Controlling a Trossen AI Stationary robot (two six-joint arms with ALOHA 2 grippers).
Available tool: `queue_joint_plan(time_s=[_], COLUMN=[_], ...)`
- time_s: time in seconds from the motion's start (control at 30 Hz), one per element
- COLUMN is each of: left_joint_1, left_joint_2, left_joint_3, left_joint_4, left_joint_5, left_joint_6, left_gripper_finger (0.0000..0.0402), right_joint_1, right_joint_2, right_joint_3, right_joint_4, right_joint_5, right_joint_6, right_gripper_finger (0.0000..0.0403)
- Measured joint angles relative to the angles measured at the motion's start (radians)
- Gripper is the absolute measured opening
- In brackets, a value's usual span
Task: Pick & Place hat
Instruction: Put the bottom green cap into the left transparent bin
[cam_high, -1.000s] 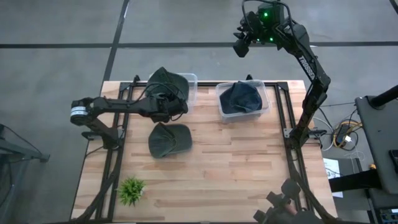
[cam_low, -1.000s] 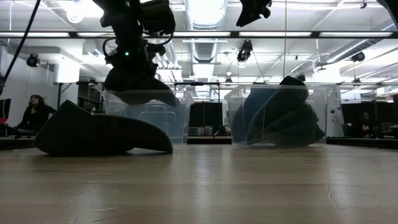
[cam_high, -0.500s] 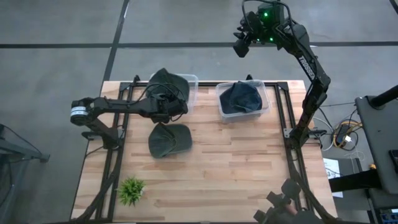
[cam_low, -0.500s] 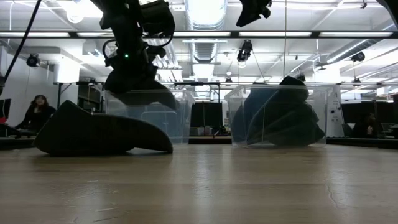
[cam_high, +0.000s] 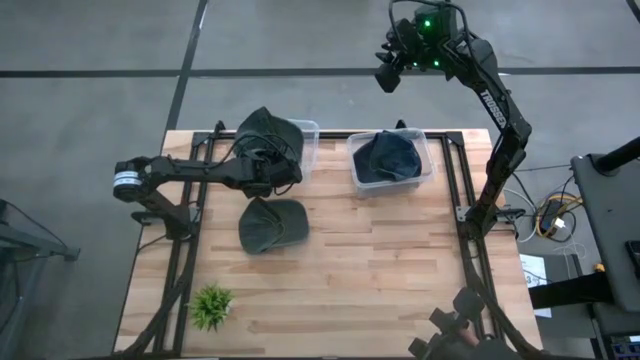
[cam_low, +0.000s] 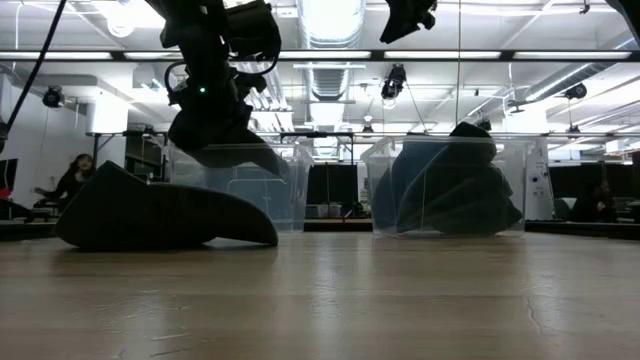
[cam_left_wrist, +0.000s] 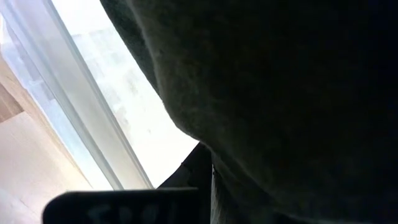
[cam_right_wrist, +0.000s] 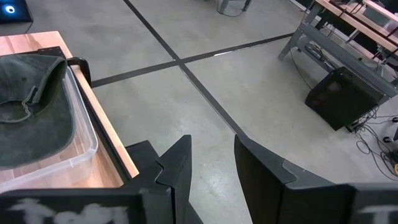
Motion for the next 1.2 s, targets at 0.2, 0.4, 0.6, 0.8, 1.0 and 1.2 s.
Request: queue_joint_plan(time_s=[0.2, 0.4, 0.6, 0.8, 1.0, 1.2], left_joint_1=[0.000, 0.000, 0.000, 0.000, 0.000, 0.000], left_joint_2=[0.000, 0.000, 0.000, 0.000, 0.000, -0.002], left_joint_3=[0.000, 0.000, 0.000, 0.000, 0.000, 0.000], left_joint_4=[0.000, 0.000, 0.000, 0.001, 0.017, 0.032], left_joint_5=[-0.025, -0.035, -0.035, -0.014, -0.014, -0.023], left_joint_6=[0.002, -0.003, -0.028, -0.044, -0.048, -0.046], left_gripper_finger=[0.0028, 0.0028, 0.0037, 0.0081, 0.0137, 0.0194], right_joint_1=[0.000, 0.000, 0.000, 0.001, 0.001, 0.001], right_joint_2=[0.000, -0.001, -0.002, -0.002, -0.002, -0.002], right_joint_3=[0.000, 0.000, 0.000, 0.000, 0.000, 0.000], right_joint_4=[0.000, 0.000, 0.000, 0.000, -0.003, -0.003], right_joint_5=[0.000, 0.000, 0.000, 0.001, 0.001, 0.001], right_joint_6=[0.000, 0.000, 0.000, 0.000, 0.000, 0.000], right_gripper_finger=[0.0116, 0.0116, 0.0116, 0.0116, 0.0116, 0.0116])
